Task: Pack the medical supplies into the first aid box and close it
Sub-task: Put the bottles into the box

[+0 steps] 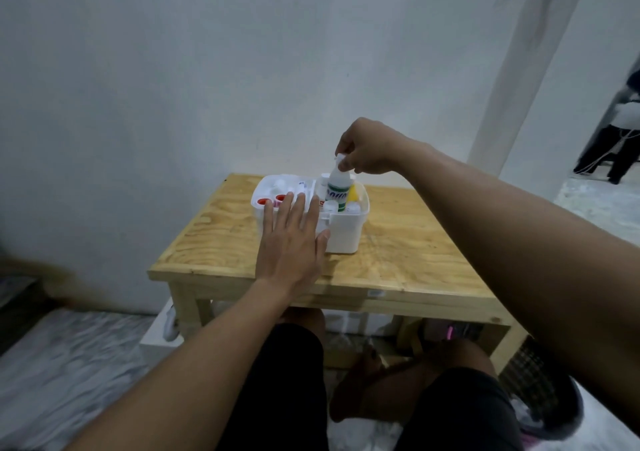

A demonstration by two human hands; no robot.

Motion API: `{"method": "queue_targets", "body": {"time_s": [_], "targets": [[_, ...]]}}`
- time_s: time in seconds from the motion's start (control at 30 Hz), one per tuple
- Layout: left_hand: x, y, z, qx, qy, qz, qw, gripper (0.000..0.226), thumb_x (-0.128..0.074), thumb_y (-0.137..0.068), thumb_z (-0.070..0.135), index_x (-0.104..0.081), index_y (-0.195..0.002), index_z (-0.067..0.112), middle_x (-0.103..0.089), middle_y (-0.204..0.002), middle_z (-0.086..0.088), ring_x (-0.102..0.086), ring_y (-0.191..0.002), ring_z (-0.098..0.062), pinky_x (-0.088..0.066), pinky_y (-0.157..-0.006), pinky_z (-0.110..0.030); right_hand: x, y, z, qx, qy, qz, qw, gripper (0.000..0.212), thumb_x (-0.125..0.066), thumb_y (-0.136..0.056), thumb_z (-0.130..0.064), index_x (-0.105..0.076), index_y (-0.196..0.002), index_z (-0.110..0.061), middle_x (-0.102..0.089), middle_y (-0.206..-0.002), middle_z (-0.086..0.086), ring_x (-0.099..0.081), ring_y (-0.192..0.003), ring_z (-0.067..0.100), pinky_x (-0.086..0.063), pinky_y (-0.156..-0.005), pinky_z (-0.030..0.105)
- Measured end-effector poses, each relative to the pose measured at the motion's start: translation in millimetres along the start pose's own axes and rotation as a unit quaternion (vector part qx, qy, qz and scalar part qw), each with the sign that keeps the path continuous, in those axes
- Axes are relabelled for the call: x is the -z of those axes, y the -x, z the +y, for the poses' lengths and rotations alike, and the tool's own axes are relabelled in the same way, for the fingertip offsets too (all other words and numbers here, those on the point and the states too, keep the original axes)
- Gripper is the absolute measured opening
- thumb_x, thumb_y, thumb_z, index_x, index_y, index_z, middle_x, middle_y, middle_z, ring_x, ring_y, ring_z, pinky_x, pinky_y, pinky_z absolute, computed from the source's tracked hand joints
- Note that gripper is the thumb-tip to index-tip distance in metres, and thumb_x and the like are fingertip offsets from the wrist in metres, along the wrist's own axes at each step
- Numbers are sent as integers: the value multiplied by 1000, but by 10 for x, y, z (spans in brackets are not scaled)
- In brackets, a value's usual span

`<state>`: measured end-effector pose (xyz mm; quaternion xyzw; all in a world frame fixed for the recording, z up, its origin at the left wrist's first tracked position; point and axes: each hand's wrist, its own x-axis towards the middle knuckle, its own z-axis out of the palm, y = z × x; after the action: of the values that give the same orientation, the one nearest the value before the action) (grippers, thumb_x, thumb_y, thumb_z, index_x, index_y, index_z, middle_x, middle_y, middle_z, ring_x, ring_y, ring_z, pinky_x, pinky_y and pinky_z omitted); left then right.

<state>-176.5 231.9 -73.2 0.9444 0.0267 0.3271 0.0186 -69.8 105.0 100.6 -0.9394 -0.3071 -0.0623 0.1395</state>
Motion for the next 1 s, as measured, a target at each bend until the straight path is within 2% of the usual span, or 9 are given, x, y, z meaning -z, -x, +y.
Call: {"method": "queue_targets", "body": {"time_s": [0.13, 0.3, 0.53, 0.6, 0.7, 0.77, 0.9, 1.0], "targets": [[-13, 4, -13, -4, -3, 2, 1000, 63, -31, -101, 44, -39, -154, 12, -39, -159, -15, -27, -150, -33, -13, -122, -57, -138, -16, 19, -7, 11, -25, 1000, 26, -72, -88, -13, -73, -114, -8, -74, -103, 7, -68, -80, 18, -55, -74, 31], [-25, 3, -17, -4, -3, 3, 1000, 62, -31, -101, 44, -39, -154, 12, -39, -159, -15, -26, -151, -33, -14, -122, -57, -280, -53, 45, -16, 33, -48, 998, 28, -72, -87, -10, -73, -116, -8, -73, -107, 8, -66, -87, 22, -52, -76, 31], [-39, 4, -11, -3, -5, 5, 1000, 61, -32, -102, 42, -41, -153, 12, -41, -157, -15, -28, -150, -34, -16, -122, -57, -367, -51, 73, -24, 25, -80, 996, 31, -73, -88, -12, -72, -119, -11, -74, -108, 8, -70, -91, 23, -58, -86, 36], [-35, 2, -8, -1, -6, 3, 1000, 60, -30, -102, 42, -42, -153, 12, -41, -157, -15, -28, -150, -34, -16, -121, -57, -332, -36, 55, -26, 16, -94, 995, 30, -70, -90, -11, -71, -121, -10, -74, -105, 6, -71, -84, 18, -58, -76, 30], [-4, -4, 2, 7, 3, 1, 1000, 60, -27, -102, 42, -43, -153, 12, -42, -157, -15, -29, -149, -34, -17, -121, -57, -272, -30, 42, -41, -16, -106, 993, 30, -65, -93, -6, -68, -123, -9, -71, -100, 4, -67, -69, 10, -48, -53, 19], [23, -11, 15, 11, 9, 4, 1000, 60, -25, -102, 42, -44, -152, 13, -42, -156, -14, -30, -149, -34, -17, -121, -57, -230, -31, 50, -52, -30, -101, 993, 29, -61, -94, -2, -68, -121, -8, -71, -99, 6, -67, -67, 9, -48, -50, 19], [111, -115, 4, 24, 22, 23, 999, 60, -26, -102, 42, -46, -151, 15, -48, -153, -9, -37, -144, -33, -21, -118, -58, -132, -22, 85, -67, -63, -75, 993, 32, -48, -94, 0, -69, -118, -5, -74, -101, 15, -74, -82, 24, -60, -68, 29], [201, -305, -59, 27, 25, 47, 998, 58, -27, -102, 42, -48, -149, 17, -54, -147, -9, -44, -138, -32, -29, -114, -54, -81, -68, 136, -76, -81, -40, 993, 35, -44, -92, -1, -69, -117, -4, -70, -94, 11, -74, -86, 28, -62, -80, 38]]}}
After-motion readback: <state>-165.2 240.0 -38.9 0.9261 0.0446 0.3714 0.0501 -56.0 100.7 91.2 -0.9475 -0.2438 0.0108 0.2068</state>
